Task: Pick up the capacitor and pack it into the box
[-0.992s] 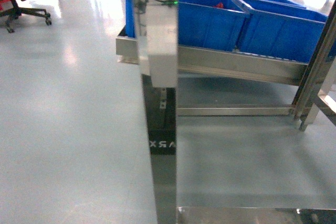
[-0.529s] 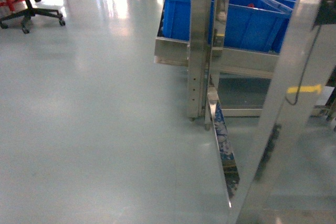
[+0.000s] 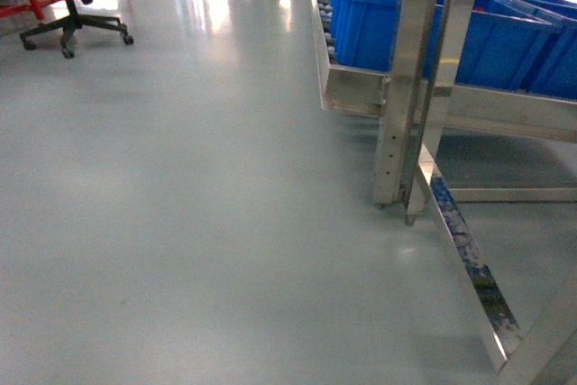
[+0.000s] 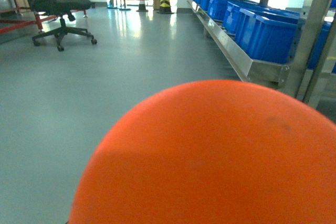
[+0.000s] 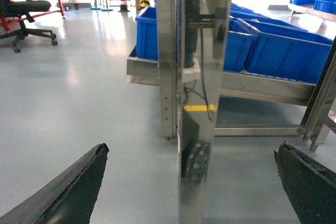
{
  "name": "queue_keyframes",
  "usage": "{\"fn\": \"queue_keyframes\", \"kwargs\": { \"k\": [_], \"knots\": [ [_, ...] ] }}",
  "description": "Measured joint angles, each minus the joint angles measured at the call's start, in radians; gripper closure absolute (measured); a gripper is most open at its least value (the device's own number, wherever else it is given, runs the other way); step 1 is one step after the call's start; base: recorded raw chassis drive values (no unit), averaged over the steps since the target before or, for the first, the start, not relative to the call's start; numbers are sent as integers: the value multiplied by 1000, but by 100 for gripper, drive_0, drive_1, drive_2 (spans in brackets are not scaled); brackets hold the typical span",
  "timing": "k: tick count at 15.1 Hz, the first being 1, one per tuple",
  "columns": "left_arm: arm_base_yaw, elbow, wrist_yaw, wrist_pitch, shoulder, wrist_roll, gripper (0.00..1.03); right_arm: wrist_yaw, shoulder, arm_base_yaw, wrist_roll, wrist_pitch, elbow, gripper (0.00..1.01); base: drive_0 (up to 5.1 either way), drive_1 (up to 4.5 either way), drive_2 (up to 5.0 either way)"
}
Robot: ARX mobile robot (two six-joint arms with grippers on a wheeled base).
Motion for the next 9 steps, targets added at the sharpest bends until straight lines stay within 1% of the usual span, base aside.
{"fn": "queue_keyframes", "kwargs": {
  "k": [9],
  "knots": [
    [0, 0, -1, -1, 0, 0, 60, 0, 0, 0, 0, 0, 0, 3, -504, 242, 242]
  ]
}}
